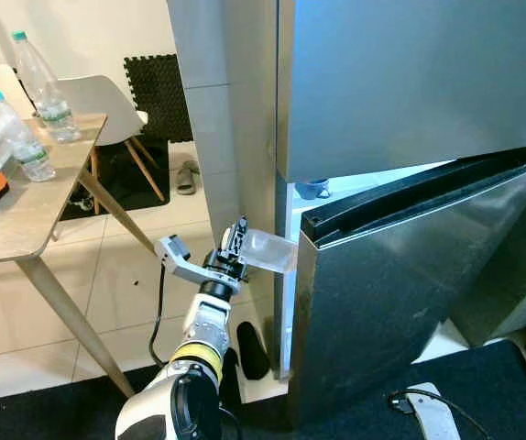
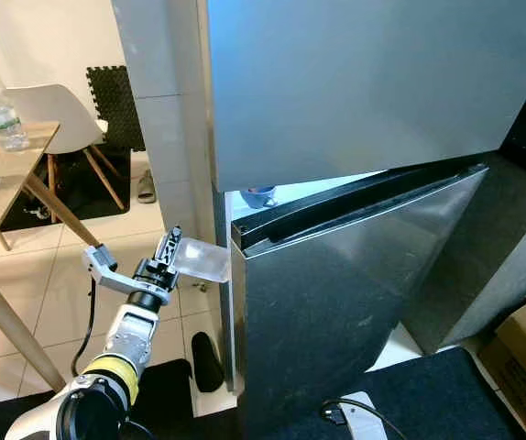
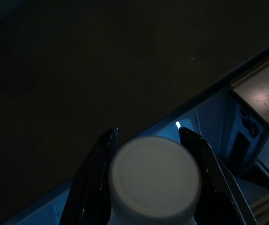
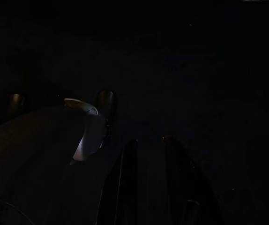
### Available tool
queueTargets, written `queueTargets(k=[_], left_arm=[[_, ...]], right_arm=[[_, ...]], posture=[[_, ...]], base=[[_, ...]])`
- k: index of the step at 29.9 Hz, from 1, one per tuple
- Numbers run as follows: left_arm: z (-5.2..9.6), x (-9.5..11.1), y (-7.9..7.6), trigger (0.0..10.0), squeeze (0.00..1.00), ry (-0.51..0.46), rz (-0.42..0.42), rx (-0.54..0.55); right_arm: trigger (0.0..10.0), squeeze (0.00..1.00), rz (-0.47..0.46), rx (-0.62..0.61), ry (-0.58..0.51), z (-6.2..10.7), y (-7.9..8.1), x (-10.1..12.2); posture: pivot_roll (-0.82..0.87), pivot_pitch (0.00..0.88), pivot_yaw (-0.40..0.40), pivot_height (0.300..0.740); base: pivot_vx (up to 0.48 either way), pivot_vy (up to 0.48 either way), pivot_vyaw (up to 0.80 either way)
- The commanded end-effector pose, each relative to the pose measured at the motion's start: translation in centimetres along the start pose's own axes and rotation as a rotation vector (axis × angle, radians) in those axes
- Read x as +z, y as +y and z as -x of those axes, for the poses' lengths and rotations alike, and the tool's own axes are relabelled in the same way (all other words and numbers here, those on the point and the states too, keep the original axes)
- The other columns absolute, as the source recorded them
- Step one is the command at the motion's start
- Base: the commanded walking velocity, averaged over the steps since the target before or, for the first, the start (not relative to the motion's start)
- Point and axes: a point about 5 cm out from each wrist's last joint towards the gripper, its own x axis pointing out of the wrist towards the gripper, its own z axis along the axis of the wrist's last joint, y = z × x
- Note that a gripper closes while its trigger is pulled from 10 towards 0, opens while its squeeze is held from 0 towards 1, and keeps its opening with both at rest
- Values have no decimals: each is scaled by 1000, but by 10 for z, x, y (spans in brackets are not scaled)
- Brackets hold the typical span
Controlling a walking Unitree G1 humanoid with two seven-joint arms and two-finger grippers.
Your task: Restocking fridge
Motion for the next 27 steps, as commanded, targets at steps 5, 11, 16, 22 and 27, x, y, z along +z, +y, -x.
queueTargets(k=[5,11,16,22,27], left_arm=[[-2,-17,-10,10000,0,55,36,-64],[-7,-34,-28,10000,0,109,156,-198],[-10,-44,-46,10000,0,158,215,-352],[-8,-53,-58,10000,0,220,283,-462],[1,-52,-48,10000,0,240,288,-436]], right_arm=[[10000,0,7,8,-11,-1,2,4],[10000,0,16,14,-8,-1,4,4],[10000,0,18,15,-5,-1,4,4],[10000,0,17,19,-1,-2,6,3],[10000,0,14,20,2,-2,7,2]], posture=[[-42,0,0,740],[-37,0,4,740],[-34,0,5,740],[-33,0,9,740],[-33,0,9,740]], base=[[0,0,0],[0,0,0],[0,0,0],[0,0,0],[0,0,0]])
